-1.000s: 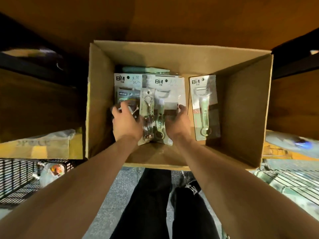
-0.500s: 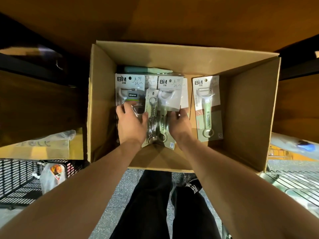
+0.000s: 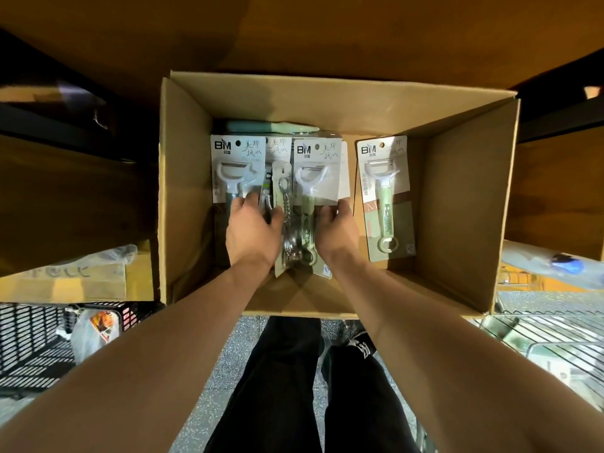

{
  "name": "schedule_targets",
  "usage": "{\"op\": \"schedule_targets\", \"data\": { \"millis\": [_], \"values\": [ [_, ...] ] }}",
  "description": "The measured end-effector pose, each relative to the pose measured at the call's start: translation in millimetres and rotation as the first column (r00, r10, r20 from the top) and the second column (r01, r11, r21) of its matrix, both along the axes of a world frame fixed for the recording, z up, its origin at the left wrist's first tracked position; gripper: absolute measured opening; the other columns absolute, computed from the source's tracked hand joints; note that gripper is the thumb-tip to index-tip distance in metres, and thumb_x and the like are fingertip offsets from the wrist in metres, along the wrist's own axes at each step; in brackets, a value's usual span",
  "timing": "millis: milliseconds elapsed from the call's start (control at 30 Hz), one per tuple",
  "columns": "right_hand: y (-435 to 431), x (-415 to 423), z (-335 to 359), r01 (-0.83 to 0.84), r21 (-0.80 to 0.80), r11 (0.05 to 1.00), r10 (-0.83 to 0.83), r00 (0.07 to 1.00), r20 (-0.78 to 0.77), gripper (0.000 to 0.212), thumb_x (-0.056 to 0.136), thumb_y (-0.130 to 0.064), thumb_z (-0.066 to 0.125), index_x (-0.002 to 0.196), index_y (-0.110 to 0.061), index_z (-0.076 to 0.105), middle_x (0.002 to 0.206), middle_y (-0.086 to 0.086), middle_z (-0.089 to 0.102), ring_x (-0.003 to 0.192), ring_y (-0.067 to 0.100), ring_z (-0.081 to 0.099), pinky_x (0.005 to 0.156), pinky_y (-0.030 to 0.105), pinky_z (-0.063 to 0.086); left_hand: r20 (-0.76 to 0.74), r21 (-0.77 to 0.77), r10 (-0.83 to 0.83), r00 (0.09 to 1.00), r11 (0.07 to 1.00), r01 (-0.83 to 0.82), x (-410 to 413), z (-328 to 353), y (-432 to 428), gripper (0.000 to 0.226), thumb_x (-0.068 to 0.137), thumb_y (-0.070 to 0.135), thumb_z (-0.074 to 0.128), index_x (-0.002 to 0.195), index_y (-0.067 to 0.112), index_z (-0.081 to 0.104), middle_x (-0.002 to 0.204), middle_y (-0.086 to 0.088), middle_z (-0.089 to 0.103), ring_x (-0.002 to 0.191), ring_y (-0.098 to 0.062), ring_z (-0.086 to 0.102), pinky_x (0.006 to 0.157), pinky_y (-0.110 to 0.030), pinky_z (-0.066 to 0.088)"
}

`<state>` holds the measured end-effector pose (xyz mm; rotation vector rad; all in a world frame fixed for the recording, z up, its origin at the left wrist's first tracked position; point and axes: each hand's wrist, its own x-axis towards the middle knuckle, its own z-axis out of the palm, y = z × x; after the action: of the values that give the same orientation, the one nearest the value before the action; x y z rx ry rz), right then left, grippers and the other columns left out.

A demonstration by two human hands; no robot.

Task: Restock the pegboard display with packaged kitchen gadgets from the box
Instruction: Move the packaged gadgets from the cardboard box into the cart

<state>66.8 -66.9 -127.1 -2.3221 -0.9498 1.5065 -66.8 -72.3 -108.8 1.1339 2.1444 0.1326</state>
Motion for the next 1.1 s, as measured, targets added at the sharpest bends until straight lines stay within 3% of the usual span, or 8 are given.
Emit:
{"op": "schedule_targets", "data": {
  "millis": [67,167,267,400,600,833,967,1100],
  "values": [
    [-2.2,3.4,8.5,0.015,0.014,1.000,-0.015,1.000,0.019,0.023,0.112,-0.026,0.035,0.129,-0.015,0.044,0.089,-0.009,0.057,0.077,0.017,0.059,0.062,0.027,0.041,0.050,0.038,0.008,0.999,0.999,-0.010,4.0,5.0,-1.7,0.041,0.106,0.037,0.060,0.139,0.014,0.053,0.132,-0.009,0.055,0.102,-0.025,0.062,0.086,-0.035,0.053],
    [-7.2,11.1,20.9,0.069,0.036,0.997,-0.070,0.997,0.026,0.014,0.111,-0.028,0.035,0.114,-0.019,0.046,0.086,-0.014,0.056,0.076,0.011,0.058,0.065,0.029,0.044,0.095,0.120,-0.033,0.995,0.993,0.021,10.0,11.0,-4.5,0.021,0.108,0.035,0.055,0.113,0.015,0.048,0.094,-0.009,0.064,0.078,-0.025,0.066,0.061,-0.032,0.049],
    [-7.9,18.9,33.5,0.131,0.079,0.988,-0.134,0.990,0.036,0.018,0.109,-0.029,0.037,0.111,-0.020,0.052,0.091,-0.008,0.061,0.084,0.017,0.061,0.078,0.035,0.049,0.129,0.204,-0.047,0.990,0.979,0.020,12.7,22.6,-3.3,0.021,0.109,0.031,0.054,0.118,0.013,0.049,0.078,-0.010,0.064,0.066,-0.026,0.065,0.056,-0.040,0.052],
    [-7.5,33.0,60.0,0.226,0.147,0.963,-0.235,0.971,0.049,0.023,0.106,-0.028,0.038,0.101,-0.012,0.055,0.084,0.003,0.060,0.073,0.020,0.056,0.074,0.034,0.042,0.142,0.281,-0.068,0.987,0.959,0.026,19.7,42.5,-0.3,0.023,0.108,0.025,0.054,0.125,0.011,0.048,0.072,-0.008,0.060,0.063,-0.025,0.061,0.055,-0.037,0.047],
    [-24.2,83.4,123.9,0.387,0.341,0.857,-0.414,0.910,0.007,0.023,0.105,-0.026,0.040,0.090,-0.012,0.051,0.072,-0.005,0.052,0.061,0.005,0.046,0.061,0.031,0.035,0.122,0.396,-0.224,0.967,0.904,0.159,58.9,89.9,-11.6,0.029,0.102,0.031,0.047,0.122,0.012,0.038,0.072,-0.006,0.054,0.065,-0.032,0.058,0.062,-0.052,0.053],
    [-68.9,164.6,210.5,0.480,0.500,0.721,-0.562,0.827,0.017,0.021,0.102,-0.034,0.040,0.101,-0.019,0.054,0.077,-0.008,0.055,0.072,0.018,0.054,0.067,0.037,0.040,0.114,0.616,-0.356,0.927,0.758,0.215,161.5,186.9,-43.8,0.030,0.108,0.023,0.052,0.131,0.006,0.043,0.081,0.004,0.059,0.068,-0.027,0.060,0.059,-0.041,0.048],
    [-112.9,230.6,253.9,0.587,0.576,0.569,-0.679,0.731,-0.074,0.022,0.104,-0.026,0.043,0.098,-0.007,0.054,0.076,-0.004,0.050,0.067,0.017,0.045,0.067,0.032,0.025,0.142,0.668,-0.478,0.867,0.693,0.273,229.1,233.4,-67.7,0.027,0.108,0.025,0.052,0.132,0.014,0.045,0.094,0.002,0.068,0.072,-0.024,0.064,0.061,-0.044,0.052],
    [-171.5,308.5,280.7,0.677,0.573,0.463,-0.796,0.602,-0.069,0.024,0.103,-0.026,0.043,0.107,-0.009,0.059,0.088,0.000,0.055,0.082,0.026,0.045,0.072,0.030,0.025,0.166,0.698,-0.600,0.783,0.632,0.337,311.2,263.2,-103.8,0.031,0.106,0.026,0.053,0.135,0.020,0.046,0.083,0.011,0.058,0.068,-0.018,0.058,0.056,-0.032,0.038]
  ]
}}
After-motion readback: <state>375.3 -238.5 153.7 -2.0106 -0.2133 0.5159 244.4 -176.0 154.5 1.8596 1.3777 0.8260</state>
